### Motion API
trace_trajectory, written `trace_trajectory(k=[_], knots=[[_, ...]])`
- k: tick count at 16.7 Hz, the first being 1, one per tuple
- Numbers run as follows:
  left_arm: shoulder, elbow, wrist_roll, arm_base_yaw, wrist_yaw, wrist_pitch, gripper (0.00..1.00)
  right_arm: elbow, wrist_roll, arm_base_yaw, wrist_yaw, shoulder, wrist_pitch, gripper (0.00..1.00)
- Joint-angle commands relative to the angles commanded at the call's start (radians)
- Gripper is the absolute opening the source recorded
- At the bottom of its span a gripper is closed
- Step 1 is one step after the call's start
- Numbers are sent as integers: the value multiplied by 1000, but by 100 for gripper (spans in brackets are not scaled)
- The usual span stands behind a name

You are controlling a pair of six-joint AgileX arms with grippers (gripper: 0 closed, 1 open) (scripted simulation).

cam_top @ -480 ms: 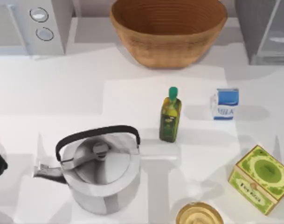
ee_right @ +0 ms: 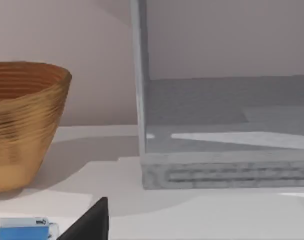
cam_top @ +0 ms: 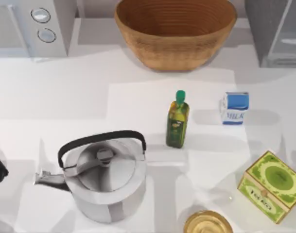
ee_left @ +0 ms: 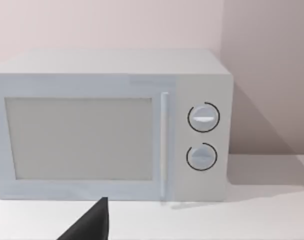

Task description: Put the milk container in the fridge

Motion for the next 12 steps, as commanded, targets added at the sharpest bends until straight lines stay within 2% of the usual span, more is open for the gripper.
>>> trace_trajectory(k=[12], knots=[[0,0,0,0,0,0,100,369,185,329,299,1154,409,100]])
